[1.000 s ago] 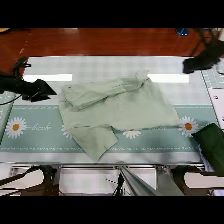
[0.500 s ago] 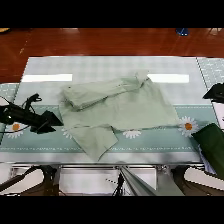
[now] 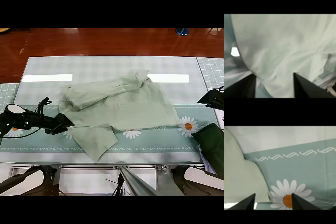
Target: Fold the shirts.
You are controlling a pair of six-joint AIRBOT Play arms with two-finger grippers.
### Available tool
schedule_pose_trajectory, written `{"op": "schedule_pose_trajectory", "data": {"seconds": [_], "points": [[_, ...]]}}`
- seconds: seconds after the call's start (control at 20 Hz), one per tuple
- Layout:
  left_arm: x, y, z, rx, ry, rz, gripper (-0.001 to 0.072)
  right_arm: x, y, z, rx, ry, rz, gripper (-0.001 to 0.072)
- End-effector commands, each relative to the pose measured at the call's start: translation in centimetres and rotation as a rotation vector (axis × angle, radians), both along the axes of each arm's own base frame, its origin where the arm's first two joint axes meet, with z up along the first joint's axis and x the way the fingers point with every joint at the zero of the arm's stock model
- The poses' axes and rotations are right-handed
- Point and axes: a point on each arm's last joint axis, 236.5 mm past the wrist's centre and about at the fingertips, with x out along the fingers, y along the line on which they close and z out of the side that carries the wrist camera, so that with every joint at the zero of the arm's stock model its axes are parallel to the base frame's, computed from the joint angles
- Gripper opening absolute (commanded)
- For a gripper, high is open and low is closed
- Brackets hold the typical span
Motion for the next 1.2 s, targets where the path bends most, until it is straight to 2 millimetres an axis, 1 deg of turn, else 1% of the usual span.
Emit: {"op": "schedule_pose_trajectory", "data": {"seconds": [0.0, 0.05, 0.1, 0.2, 0.35, 0.4, 0.5, 0.7, 0.85, 0.95, 1.05, 1.15], "points": [[1.8, -0.8, -0.3, 0.02, -0.062, 0.034, 0.0213, 0.4, 0.9, 0.3, 0.042, -0.019, -0.004, 0.0536], [1.6, -0.9, -0.3, 0.018, -0.06, 0.024, 0.0076, 0.3, 1.1, 0.4, 0.051, -0.016, -0.001, 0.0536], [1.5, -0.9, -0.2, 0.015, -0.057, 0.022, 0.0019, 0.2, 1.2, 0.3, 0.055, -0.012, 0.0, 0.0537], [1.4, -1.0, -0.2, 0.01, -0.052, 0.018, 0.0019, -0.8, 2.0, -0.6, 0.087, 0.024, 0.005, 0.0541], [1.2, -1.1, -0.1, 0.005, -0.046, 0.013, 0.0019, -2.5, 4.7, -2.8, 0.189, 0.067, 0.022, 0.0542], [1.1, -1.2, -0.1, 0.002, -0.042, 0.011, 0.0019, -3.2, 5.2, -3.6, 0.204, 0.086, 0.032, 0.0542], [1.0, -1.2, 0.0, -0.001, -0.039, 0.007, 0.002, -4.3, 5.7, -5.0, 0.211, 0.115, 0.031, 0.0542], [0.8, -1.3, 0.0, -0.006, -0.036, 0.001, 0.002, -5.4, 6.2, -6.9, 0.213, 0.139, 0.027, 0.0541], [0.8, -1.4, 0.1, -0.008, -0.033, -0.001, 0.0019, -5.9, 6.6, -8.3, 0.206, 0.148, 0.011, 0.0541], [0.7, -1.4, 0.1, -0.009, -0.033, -0.002, 0.0019, -5.9, 7.7, -9.5, 0.19, 0.149, 0.03, 0.0541], [0.7, -1.4, 0.1, -0.009, -0.033, -0.001, 0.0019, -5.2, 8.7, -10.6, 0.154, 0.135, 0.041, 0.0541], [0.7, -1.4, 0.1, -0.009, -0.033, -0.001, 0.0019, -4.0, 9.4, -11.2, 0.117, 0.12, 0.003, 0.0529]]}}
